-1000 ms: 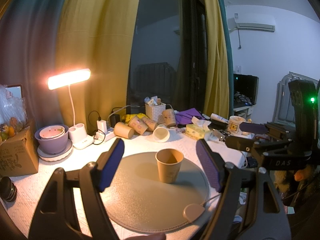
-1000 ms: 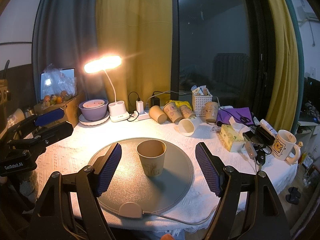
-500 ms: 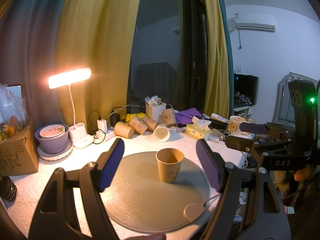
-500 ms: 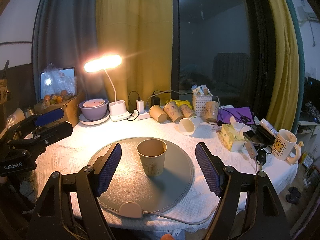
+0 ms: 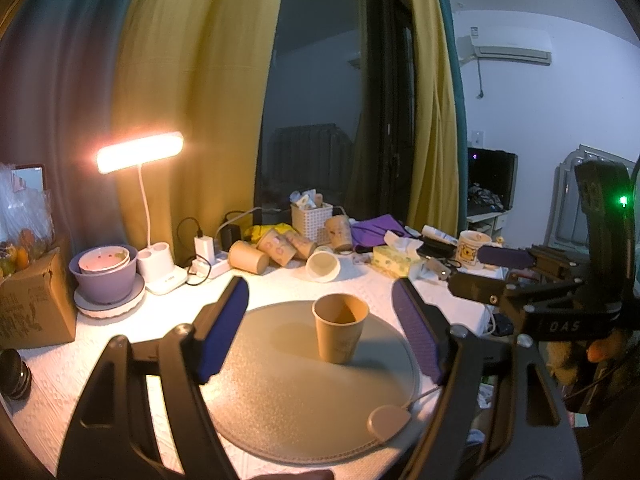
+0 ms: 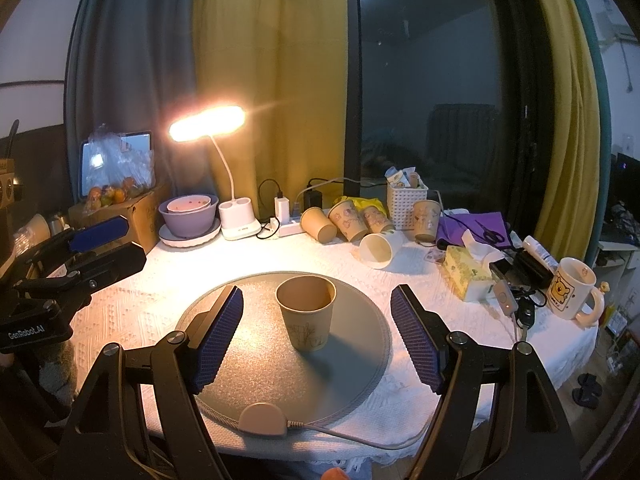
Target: Flip cup upright
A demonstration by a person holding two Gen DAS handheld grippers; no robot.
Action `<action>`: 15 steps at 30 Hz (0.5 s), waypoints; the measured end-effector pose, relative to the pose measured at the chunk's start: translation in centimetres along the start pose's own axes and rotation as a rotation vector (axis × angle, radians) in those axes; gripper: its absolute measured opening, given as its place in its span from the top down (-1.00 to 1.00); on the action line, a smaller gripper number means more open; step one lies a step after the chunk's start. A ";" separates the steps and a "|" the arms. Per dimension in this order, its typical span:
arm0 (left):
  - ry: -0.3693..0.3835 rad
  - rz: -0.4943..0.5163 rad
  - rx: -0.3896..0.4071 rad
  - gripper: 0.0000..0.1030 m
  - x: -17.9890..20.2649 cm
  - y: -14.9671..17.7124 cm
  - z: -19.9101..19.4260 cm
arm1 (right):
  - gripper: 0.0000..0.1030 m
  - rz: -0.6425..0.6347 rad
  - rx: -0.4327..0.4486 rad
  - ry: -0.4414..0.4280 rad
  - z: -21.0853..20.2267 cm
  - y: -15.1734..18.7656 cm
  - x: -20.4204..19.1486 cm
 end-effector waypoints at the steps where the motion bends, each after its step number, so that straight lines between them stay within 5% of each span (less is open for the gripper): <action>1: 0.000 -0.001 0.000 -0.46 0.1 0.0 0.0 | -0.54 0.000 0.000 0.000 0.0 0.0 0.0; 15: 0.003 -0.004 0.004 -0.47 0.3 0.6 -0.4 | -0.54 0.001 -0.003 0.001 0.0 0.0 -0.2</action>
Point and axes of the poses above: each gripper's, at about its wrist camera, not at the fingertips, and z roughly the way its jaws point, x to its right, y to its underside, the point moved 10 cm from there along z, roughly the way its jaws point, and after that the axes turned 5 degrees about x, right-handed, at the moved point
